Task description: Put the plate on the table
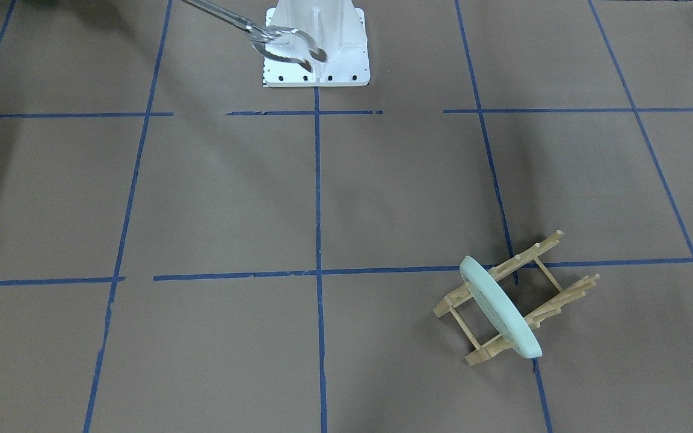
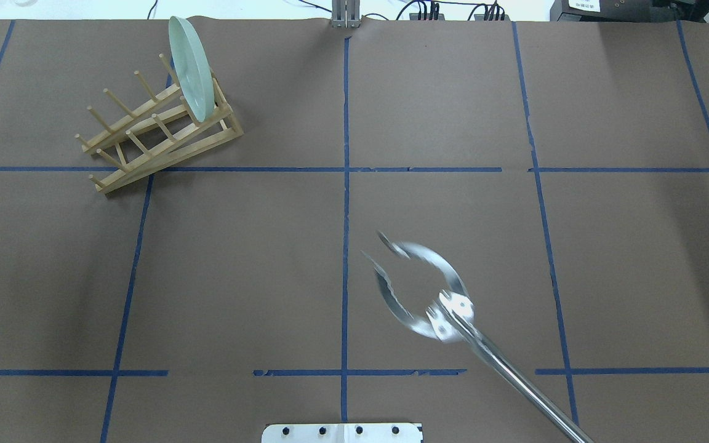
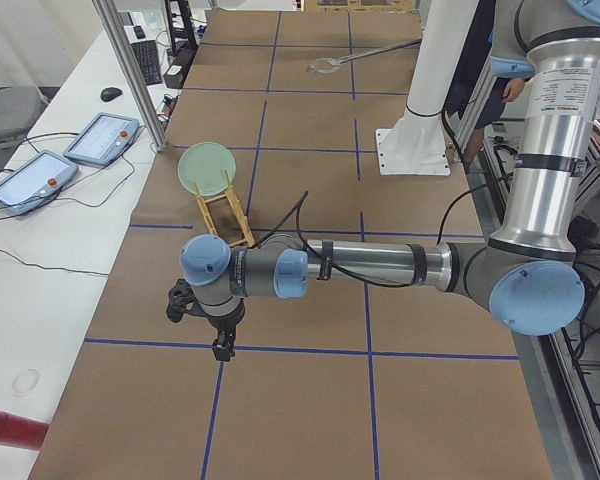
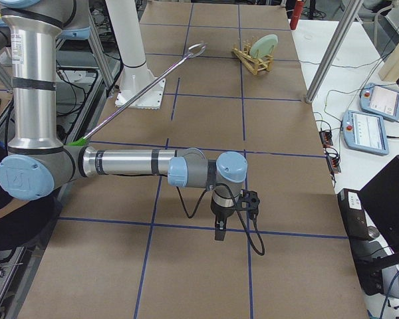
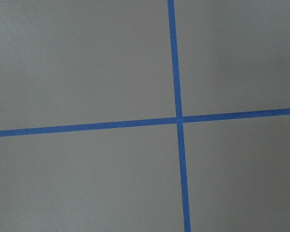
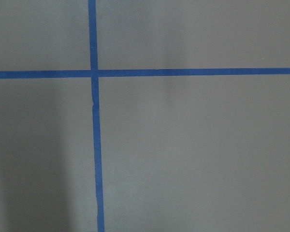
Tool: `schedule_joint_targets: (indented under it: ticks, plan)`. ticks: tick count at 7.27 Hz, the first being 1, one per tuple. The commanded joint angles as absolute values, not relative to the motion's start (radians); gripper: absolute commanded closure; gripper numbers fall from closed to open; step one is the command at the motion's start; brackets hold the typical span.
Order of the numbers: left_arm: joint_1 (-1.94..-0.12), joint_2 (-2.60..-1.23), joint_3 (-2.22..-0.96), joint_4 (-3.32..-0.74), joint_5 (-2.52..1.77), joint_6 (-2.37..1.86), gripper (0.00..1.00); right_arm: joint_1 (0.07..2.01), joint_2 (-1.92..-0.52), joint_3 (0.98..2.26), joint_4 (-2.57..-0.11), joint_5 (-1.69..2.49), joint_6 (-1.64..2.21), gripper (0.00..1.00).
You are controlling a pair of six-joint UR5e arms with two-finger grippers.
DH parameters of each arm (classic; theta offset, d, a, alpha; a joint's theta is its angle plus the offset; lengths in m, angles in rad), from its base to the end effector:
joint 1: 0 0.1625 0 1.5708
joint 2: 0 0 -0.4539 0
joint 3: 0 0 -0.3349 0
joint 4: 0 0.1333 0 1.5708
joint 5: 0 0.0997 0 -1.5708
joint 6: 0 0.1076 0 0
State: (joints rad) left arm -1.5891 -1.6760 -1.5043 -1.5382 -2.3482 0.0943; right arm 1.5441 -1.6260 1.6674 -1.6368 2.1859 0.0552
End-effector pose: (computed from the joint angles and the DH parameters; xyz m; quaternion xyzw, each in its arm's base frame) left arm -0.0666 -0.4813 0.6770 0.0241 0.3782 0.0363 0.9247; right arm 0.0603 -0.4088 0.6922 -0.0241 -0.3020 0.0173 0.9529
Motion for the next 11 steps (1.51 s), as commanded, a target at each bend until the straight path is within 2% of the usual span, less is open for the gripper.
schedule_joint_targets:
  ticks: [1,4,5,8,11]
  plan:
    - [-1.591,-1.664,-1.523,-1.545,-2.345,0.106,0.0,1.543,-1.626,1.667,-1.637,2.186,0.055,0.0]
    - [-1.586,-1.71,-1.534,-1.542,-2.347,0.089,0.0,1.545,-1.626,1.667,-1.637,2.186,0.055,0.0]
    - [-1.583,-1.723,-1.58,-1.542,-2.349,0.087,0.0,1.543,-1.626,1.667,-1.637,2.186,0.055,0.0]
    - [-1.466,-1.802,-1.767,-1.587,-2.347,-0.35,0.0,1.543,-1.626,1.667,-1.637,2.186,0.055,0.0]
    - [-1.3,-1.842,-1.705,-1.991,-2.344,-0.628,0.0,1.545,-1.626,1.667,-1.637,2.186,0.055,0.0]
